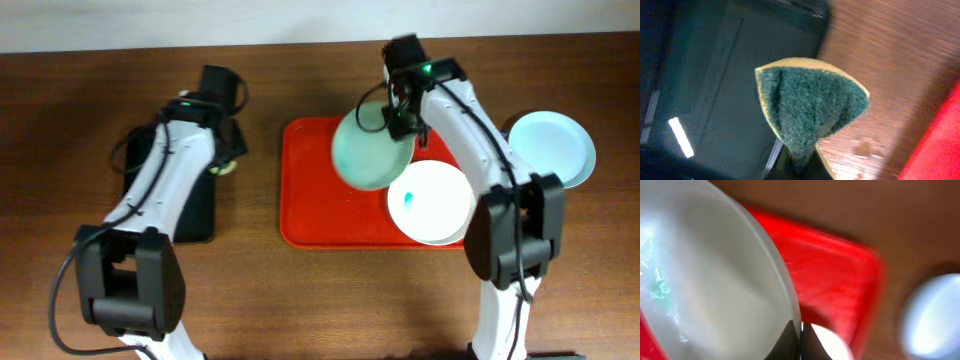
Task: Clean dirty plates on tray and stack at the side
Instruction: 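Carry the green plate with the right gripper onto the blue plate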
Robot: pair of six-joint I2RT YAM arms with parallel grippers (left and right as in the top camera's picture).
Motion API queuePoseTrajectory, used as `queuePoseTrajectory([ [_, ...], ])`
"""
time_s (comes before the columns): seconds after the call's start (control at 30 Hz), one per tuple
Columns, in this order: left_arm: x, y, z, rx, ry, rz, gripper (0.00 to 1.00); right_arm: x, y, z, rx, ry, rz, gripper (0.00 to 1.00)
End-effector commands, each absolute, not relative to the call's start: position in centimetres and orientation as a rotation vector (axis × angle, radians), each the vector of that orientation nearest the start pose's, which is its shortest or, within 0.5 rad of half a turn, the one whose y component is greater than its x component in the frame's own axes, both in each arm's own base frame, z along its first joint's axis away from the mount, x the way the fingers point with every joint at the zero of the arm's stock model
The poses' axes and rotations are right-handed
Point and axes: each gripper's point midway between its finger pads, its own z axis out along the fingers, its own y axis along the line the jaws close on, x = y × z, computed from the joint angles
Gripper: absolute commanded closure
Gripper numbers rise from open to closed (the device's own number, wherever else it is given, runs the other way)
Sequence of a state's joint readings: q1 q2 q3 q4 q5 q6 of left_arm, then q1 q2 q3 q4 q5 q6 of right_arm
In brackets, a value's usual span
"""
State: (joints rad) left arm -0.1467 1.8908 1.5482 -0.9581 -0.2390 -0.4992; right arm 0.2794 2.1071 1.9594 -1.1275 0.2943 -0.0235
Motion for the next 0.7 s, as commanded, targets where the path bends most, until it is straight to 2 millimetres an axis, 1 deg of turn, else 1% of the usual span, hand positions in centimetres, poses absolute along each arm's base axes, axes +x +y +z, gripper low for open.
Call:
queuePoseTrajectory([
  [0.0, 41.9, 1.2, 11.0, -0.562, 2.748, 0.242, 1.00, 47.3, 7.9, 22.8, -0.323, 2.509, -0.709, 0.96],
  [0.07, 41.8, 2.2, 11.0, -0.597, 2.746, 0.250, 1.00, 46.7, 7.8, 25.7, -0.322, 2.406, -0.909, 0.96],
  [0.1, 41.7, 2.7, 11.0, -0.613, 2.744, 0.253, 1.00, 46.2, 7.8, 27.5, -0.325, 2.322, -1.054, 0.96],
  [0.17, 41.7, 3.3, 11.0, -0.634, 2.741, 0.257, 1.00, 45.5, 8.9, 29.6, -0.404, 2.205, -1.239, 0.96],
  [0.2, 41.7, 3.4, 11.0, -0.635, 2.740, 0.258, 1.00, 45.1, 9.7, 30.6, -0.445, 2.145, -1.321, 0.96],
  [0.27, 41.7, 3.4, 11.0, -0.635, 2.741, 0.258, 1.00, 44.2, 12.1, 33.1, -0.506, 2.000, -1.464, 0.96],
  [0.33, 41.7, 3.4, 11.0, -0.635, 2.742, 0.259, 1.00, 43.5, 13.8, 34.5, -0.567, 1.913, -1.558, 0.96],
  [0.4, 41.6, 3.4, 10.9, -0.635, 2.743, 0.258, 1.00, 42.9, 15.0, 35.5, -0.608, 1.859, -1.619, 0.96],
  [0.47, 41.6, 3.4, 10.9, -0.635, 2.746, 0.260, 1.00, 42.7, 15.5, 35.5, -0.618, 1.851, -1.612, 0.96],
  [0.53, 41.5, 3.4, 10.8, -0.635, 2.747, 0.260, 1.00, 42.9, 15.4, 35.2, -0.581, 1.865, -1.571, 0.96],
  [0.57, 41.5, 3.4, 10.8, -0.635, 2.748, 0.260, 1.00, 43.2, 15.3, 34.7, -0.571, 1.890, -1.529, 0.96],
  [0.6, 41.5, 3.4, 10.8, -0.635, 2.748, 0.261, 1.00, 43.7, 15.1, 33.5, -0.579, 1.947, -1.446, 0.96],
  [0.67, 41.5, 3.4, 10.7, -0.636, 2.750, 0.261, 1.00, 45.8, 14.3, 28.5, -0.601, 2.192, -1.080, 0.96],
])
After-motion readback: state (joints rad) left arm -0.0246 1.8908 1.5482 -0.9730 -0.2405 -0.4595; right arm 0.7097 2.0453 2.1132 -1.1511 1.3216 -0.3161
